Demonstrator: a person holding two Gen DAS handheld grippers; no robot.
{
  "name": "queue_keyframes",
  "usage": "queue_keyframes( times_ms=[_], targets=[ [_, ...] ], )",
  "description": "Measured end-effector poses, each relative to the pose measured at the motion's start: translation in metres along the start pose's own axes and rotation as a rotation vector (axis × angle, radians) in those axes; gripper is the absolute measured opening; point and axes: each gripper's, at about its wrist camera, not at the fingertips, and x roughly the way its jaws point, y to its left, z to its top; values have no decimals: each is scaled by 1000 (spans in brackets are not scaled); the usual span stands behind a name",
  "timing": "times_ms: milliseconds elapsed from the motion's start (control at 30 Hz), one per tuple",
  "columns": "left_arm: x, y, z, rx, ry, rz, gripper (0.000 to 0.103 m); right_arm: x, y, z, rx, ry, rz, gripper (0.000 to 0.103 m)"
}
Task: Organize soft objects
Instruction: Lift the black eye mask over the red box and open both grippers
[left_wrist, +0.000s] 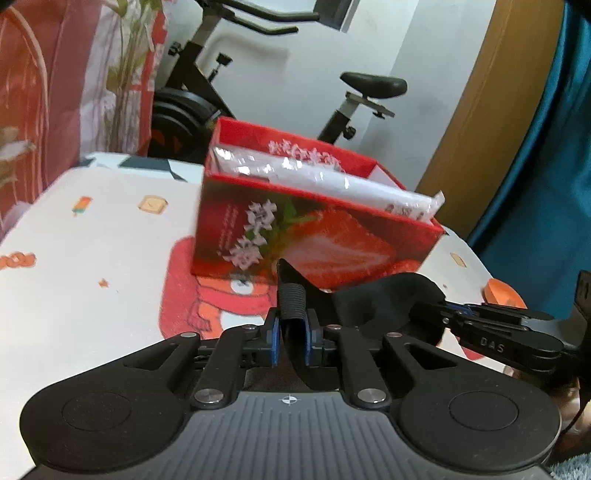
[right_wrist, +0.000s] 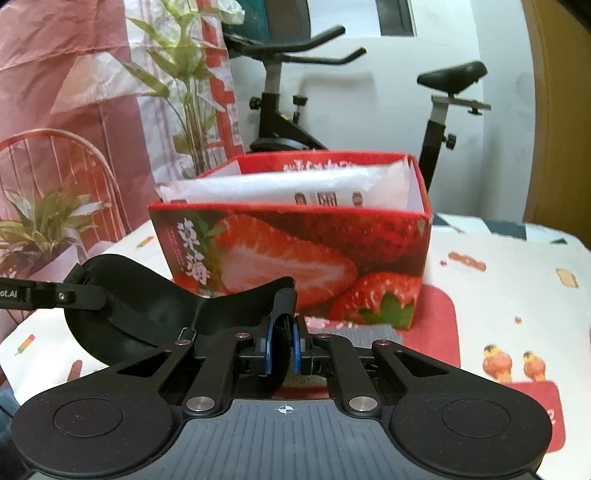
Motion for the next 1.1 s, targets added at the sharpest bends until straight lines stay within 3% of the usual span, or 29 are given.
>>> queue_keyframes(
  times_ms=[233,400,633,800,967,1100],
  targets=[
    [-2,1,1,-10,-35,-2,10,-2,0,1,-8,-25,-4,9],
    [-13,1,17,-7,-94,6,10,-12,4,18,-57,-95,-1,9],
    [-34,-13,65,68,-233,-20,10,-31,3,67,-109,-230,10,9],
    [-27,-24,102,113,-304,-26,10,-29,-5,111,-137,-276,15,9],
    [-4,-34,142,176,-354,5,10,-7,-11,158,-231,-308,-19,9],
    [31,-41,171,231,-349,56,10,31,-17,188,-248,-270,-44,9]
  ],
)
